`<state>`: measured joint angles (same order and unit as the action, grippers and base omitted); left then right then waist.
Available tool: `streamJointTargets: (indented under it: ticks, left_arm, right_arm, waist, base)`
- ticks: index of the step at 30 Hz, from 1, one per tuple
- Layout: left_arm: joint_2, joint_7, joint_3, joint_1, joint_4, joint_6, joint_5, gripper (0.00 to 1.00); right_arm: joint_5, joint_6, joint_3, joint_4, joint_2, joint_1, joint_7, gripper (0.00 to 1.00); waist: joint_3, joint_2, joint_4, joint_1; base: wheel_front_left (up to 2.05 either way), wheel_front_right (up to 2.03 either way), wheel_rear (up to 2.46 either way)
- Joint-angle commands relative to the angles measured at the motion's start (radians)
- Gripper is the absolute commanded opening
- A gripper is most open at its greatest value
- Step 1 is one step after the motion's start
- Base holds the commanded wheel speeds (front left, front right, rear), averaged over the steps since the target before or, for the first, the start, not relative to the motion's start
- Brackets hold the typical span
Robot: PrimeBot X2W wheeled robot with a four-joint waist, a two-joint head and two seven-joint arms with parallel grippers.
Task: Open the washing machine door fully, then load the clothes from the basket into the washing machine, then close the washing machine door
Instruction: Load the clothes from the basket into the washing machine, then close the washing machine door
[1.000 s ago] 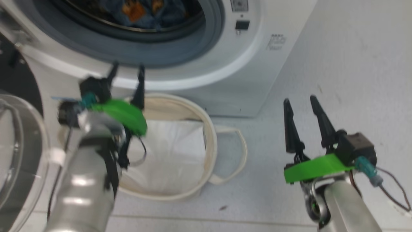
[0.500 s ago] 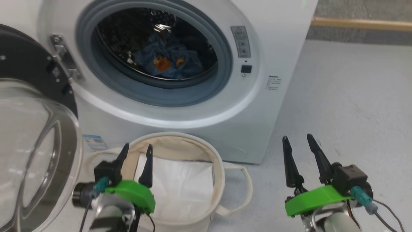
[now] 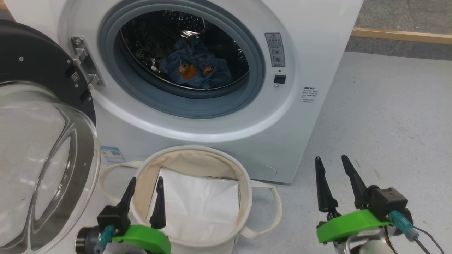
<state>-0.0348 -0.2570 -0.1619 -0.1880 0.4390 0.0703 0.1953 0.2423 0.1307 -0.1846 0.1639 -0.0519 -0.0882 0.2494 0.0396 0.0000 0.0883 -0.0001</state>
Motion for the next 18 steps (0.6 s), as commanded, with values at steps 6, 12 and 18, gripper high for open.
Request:
streamJointTargets:
  ticks: [6, 12, 18]
  left_arm:
    - [-0.016, -0.005, 0.049, 0.006, -0.077, 0.023, -0.015, 1.0]
    - [-0.016, -0.005, 0.046, 0.013, -0.088, 0.02, -0.024, 1.0]
    - [-0.016, -0.005, 0.039, 0.01, -0.085, 0.021, -0.025, 1.0]
  right_arm:
    - [0.007, 0.0, -0.022, -0.036, 0.002, -0.027, 0.012, 1.0]
    - [0.014, 0.0, -0.029, -0.031, 0.002, -0.032, 0.012, 1.0]
    - [0.015, 0.0, -0.032, -0.027, 0.002, -0.034, 0.012, 1.0]
  waist:
    - [0.009, 0.0, -0.007, 0.0001]
    - [0.01, 0.0, -0.01, 0.0001]
    - [0.012, 0.0, -0.012, 0.0001]
  base:
    - [0.0, 0.0, 0.0]
    - [0.0, 0.0, 0.0]
    - [0.0, 0.0, 0.0]
